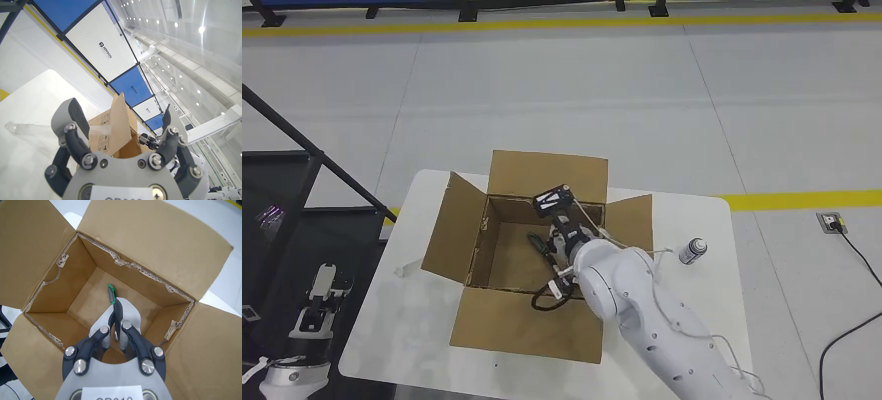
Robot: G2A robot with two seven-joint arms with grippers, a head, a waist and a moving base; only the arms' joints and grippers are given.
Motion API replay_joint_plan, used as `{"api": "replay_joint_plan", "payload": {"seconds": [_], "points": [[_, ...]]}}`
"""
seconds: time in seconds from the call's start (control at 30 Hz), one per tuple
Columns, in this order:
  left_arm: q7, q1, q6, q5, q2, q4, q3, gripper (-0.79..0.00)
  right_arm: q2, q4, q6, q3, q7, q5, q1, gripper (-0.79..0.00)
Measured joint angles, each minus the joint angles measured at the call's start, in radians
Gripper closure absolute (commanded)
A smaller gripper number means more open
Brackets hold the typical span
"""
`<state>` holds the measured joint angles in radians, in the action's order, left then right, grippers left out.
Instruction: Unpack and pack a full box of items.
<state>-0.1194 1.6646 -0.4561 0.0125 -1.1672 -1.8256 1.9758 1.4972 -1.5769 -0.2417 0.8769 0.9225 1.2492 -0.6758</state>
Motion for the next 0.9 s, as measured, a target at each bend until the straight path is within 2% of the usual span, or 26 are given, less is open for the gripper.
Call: {"api": "replay_joint_plan", "payload": {"seconds": [0.1, 0.13, 0.17, 0.2, 0.23, 0.27, 0.43, 0.6, 0.77, 0.9], "points": [[0.0, 0.0, 0.0, 0.0, 0.0, 0.0, 0.0, -0.785, -0.008, -0.095, -0.025, 0.025, -0.006, 0.067, -0.044, 0.0], [0.0, 0.0, 0.0, 0.0, 0.0, 0.0, 0.0, -0.785, -0.011, -0.124, -0.033, 0.037, -0.004, 0.088, -0.06, -0.286], [0.0, 0.0, 0.0, 0.0, 0.0, 0.0, 0.0, -0.785, -0.015, -0.154, -0.04, 0.05, 0.001, 0.109, -0.076, -0.363], [0.0, 0.0, 0.0, 0.0, 0.0, 0.0, 0.0, -0.785, -0.019, -0.193, -0.05, 0.068, 0.01, 0.139, -0.097, -0.48], [0.0, 0.0, 0.0, 0.0, 0.0, 0.0, 0.0, -0.785, -0.022, -0.222, -0.058, 0.083, 0.018, 0.161, -0.112, -0.683], [0.0, 0.0, 0.0, 0.0, 0.0, 0.0, 0.0, -0.785, -0.026, -0.251, -0.063, 0.098, 0.027, 0.183, -0.129, -0.785], [0.0, 0.0, 0.0, 0.0, 0.0, 0.0, 0.0, -0.785, -0.042, -0.397, -0.102, 0.196, 0.1, 0.312, -0.218, -0.785], [0.0, 0.0, 0.0, 0.0, 0.0, 0.0, 0.0, -0.785, -0.053, -0.474, -0.118, 0.318, 0.201, 0.39, -0.29, -0.785], [0.0, 0.0, 0.0, 0.0, 0.0, 0.0, 0.0, -0.785, -0.06, -0.449, -0.129, 0.448, 0.292, 0.406, -0.326, -0.785], [0.0, 0.0, 0.0, 0.0, 0.0, 0.0, 0.0, -0.785, -0.063, -0.347, -0.11, 0.542, 0.344, 0.358, -0.321, -0.785]]}}
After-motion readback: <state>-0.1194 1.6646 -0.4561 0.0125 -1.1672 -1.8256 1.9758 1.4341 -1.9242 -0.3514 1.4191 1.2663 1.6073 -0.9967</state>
